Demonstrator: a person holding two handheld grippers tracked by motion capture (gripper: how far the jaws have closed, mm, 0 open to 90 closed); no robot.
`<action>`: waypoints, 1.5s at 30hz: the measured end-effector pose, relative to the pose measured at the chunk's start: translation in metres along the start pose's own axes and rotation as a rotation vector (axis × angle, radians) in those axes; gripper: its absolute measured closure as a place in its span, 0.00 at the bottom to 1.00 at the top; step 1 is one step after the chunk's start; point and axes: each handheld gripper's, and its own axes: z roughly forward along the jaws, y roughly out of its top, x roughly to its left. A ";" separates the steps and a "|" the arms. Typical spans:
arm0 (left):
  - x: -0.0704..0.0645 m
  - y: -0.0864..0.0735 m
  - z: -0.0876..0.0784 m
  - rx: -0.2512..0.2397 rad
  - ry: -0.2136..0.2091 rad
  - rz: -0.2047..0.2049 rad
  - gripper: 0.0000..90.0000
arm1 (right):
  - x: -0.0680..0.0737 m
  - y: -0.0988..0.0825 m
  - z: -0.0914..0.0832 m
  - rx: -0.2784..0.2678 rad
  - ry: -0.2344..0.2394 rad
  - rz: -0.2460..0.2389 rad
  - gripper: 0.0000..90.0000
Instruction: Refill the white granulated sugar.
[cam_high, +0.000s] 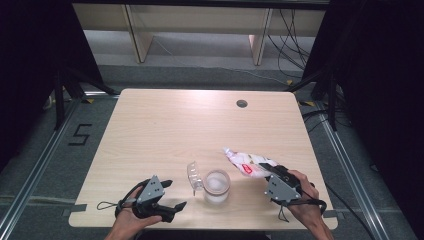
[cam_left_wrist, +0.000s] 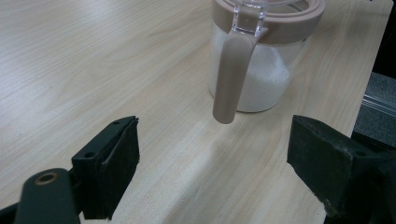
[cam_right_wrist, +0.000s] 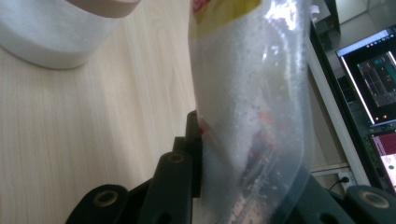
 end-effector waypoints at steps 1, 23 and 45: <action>0.001 0.000 -0.001 0.014 0.012 0.014 0.18 | -0.003 -0.001 0.002 -0.010 0.013 -0.015 0.87; 0.001 0.000 0.000 0.009 0.009 0.004 0.18 | -0.020 -0.030 0.033 -0.146 0.028 0.353 0.88; 0.002 0.000 0.000 -0.003 -0.001 0.029 0.18 | -0.026 -0.056 0.053 -0.228 0.053 0.557 0.88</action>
